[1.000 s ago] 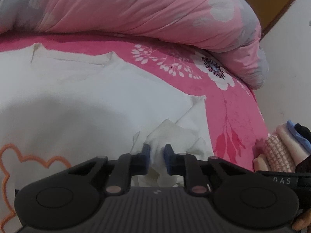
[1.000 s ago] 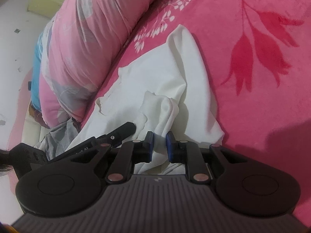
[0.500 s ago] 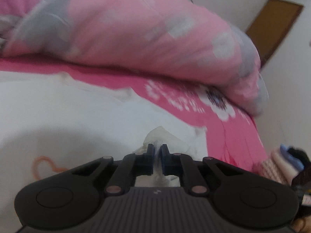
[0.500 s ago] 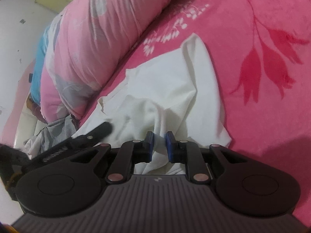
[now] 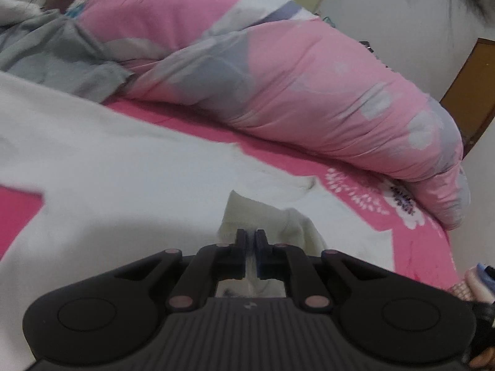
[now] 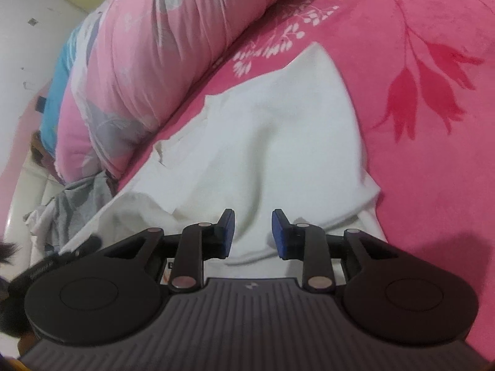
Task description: Fold clothes
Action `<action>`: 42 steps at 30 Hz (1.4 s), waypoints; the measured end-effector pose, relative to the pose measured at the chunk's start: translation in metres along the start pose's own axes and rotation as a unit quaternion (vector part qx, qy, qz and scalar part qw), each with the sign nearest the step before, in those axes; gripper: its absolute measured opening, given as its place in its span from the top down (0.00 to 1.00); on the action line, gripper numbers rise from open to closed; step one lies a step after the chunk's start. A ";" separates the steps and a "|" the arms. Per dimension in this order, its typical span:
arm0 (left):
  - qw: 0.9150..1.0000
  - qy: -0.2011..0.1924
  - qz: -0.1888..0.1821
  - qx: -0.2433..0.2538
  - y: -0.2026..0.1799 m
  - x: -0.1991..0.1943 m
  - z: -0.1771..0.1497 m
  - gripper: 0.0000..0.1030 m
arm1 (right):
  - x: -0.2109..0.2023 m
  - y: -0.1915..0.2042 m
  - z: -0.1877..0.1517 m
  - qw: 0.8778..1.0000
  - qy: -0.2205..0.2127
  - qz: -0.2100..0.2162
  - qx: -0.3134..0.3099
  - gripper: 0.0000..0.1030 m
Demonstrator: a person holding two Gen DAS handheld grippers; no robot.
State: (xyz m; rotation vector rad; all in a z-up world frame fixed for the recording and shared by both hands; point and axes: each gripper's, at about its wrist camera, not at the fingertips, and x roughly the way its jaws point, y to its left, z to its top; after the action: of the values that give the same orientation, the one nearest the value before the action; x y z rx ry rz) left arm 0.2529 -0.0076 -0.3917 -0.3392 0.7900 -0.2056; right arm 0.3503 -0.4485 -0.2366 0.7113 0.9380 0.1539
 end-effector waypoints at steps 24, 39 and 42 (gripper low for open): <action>0.995 0.094 -0.018 0.036 0.053 0.008 -0.030 0.66 | 0.135 0.178 -0.017 0.910 0.093 -0.007 -0.403 0.53; 0.977 0.135 -0.082 -0.143 0.116 -0.006 -0.036 0.62 | 0.089 0.197 -0.061 0.894 0.109 0.073 -0.427 0.89; 0.973 0.138 -0.092 -0.161 0.128 -0.015 -0.037 0.57 | 0.076 0.203 -0.105 0.841 0.126 0.074 -0.521 0.89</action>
State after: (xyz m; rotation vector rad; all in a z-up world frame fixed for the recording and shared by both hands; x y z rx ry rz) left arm 0.2228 0.1078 -0.4538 -0.7023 1.0712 -0.3046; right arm 0.3497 -0.2102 -0.2032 -0.2705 0.8826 0.8443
